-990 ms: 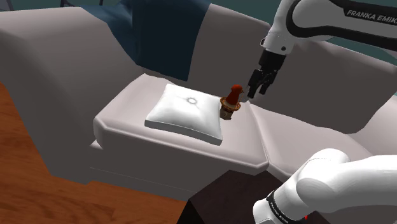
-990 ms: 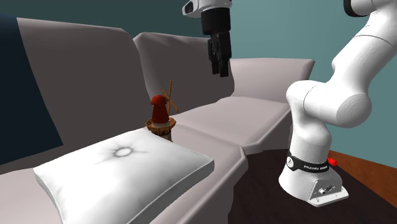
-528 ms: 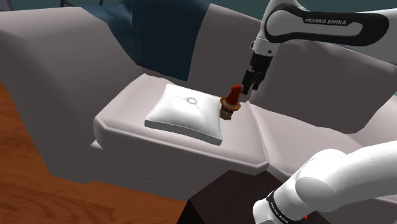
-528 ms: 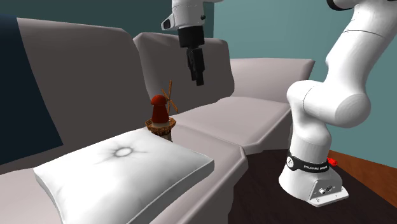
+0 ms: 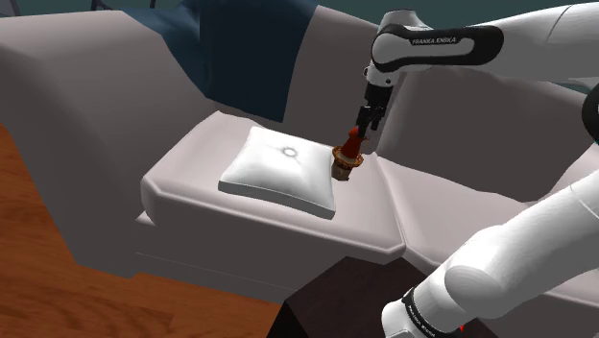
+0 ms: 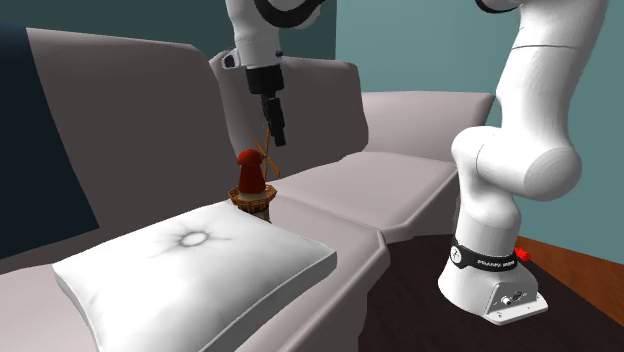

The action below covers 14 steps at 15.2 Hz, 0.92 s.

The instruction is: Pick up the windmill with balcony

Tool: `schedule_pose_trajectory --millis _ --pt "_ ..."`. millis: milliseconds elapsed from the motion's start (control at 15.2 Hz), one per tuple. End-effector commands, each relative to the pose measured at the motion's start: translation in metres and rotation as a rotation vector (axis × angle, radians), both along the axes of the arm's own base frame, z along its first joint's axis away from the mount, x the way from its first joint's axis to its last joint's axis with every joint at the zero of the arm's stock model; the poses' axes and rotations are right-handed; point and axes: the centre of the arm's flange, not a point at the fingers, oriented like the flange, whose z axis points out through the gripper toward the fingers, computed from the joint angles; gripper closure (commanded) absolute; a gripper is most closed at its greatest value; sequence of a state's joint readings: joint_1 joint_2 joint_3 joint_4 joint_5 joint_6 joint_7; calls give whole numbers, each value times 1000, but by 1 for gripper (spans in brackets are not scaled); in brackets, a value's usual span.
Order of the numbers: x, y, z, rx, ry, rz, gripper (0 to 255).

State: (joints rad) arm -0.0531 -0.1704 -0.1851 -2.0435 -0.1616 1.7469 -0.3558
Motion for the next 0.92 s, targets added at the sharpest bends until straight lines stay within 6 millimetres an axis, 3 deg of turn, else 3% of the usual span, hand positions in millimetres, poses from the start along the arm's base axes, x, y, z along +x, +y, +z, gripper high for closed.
schedule_pose_trajectory --millis 0,528,858 --pt "17 -18 -9 -15 6 18 0" --pt "94 -74 -43 -73 30 87 0" --pt "99 -77 -66 -76 31 91 0"
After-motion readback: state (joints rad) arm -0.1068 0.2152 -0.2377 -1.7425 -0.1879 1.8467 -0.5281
